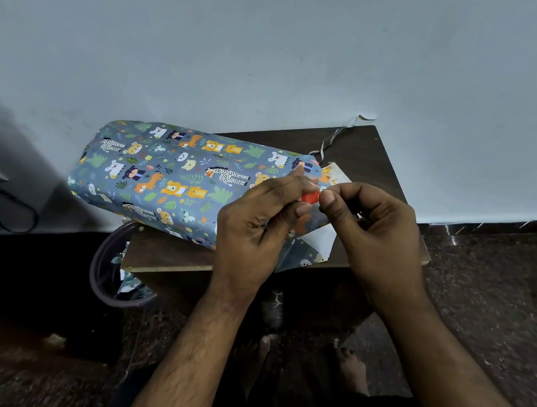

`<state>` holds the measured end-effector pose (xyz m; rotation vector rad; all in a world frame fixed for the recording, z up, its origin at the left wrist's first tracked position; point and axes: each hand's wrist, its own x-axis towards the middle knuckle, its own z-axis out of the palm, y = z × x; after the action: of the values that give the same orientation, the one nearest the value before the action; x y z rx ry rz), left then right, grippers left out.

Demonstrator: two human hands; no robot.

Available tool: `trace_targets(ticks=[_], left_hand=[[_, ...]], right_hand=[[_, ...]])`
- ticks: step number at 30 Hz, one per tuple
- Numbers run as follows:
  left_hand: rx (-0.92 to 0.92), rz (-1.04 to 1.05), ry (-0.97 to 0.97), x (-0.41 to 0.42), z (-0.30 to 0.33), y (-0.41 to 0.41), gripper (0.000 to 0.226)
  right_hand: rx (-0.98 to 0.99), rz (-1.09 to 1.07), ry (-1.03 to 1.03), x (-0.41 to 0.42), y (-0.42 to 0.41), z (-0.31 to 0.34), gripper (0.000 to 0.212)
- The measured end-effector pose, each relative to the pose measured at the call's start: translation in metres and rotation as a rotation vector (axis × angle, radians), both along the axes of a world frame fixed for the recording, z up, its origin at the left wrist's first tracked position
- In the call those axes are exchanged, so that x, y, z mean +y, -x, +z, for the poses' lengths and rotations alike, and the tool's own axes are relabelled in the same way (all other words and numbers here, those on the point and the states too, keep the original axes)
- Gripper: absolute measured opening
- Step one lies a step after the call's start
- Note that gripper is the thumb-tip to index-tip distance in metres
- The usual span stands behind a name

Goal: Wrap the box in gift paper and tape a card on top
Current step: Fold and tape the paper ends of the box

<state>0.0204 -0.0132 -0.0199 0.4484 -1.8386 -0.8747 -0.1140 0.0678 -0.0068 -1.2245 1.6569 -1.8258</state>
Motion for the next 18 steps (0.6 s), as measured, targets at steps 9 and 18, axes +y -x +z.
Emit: trace_targets(ticks=[9, 18], left_hand=[[-0.03, -0.088, -0.014, -0.0006, -0.0002, -0.0022, 0.022], [-0.035, -0.048, -0.034, 0.0005, 0.0018, -0.0023, 0.019]], right_hand=[[0.241, -0.007, -0.093, 0.0047, 0.0028, -0.0005, 0.013], [0.33, -0.027, -0.148, 0.005, 0.0012, 0.0002, 0.012]])
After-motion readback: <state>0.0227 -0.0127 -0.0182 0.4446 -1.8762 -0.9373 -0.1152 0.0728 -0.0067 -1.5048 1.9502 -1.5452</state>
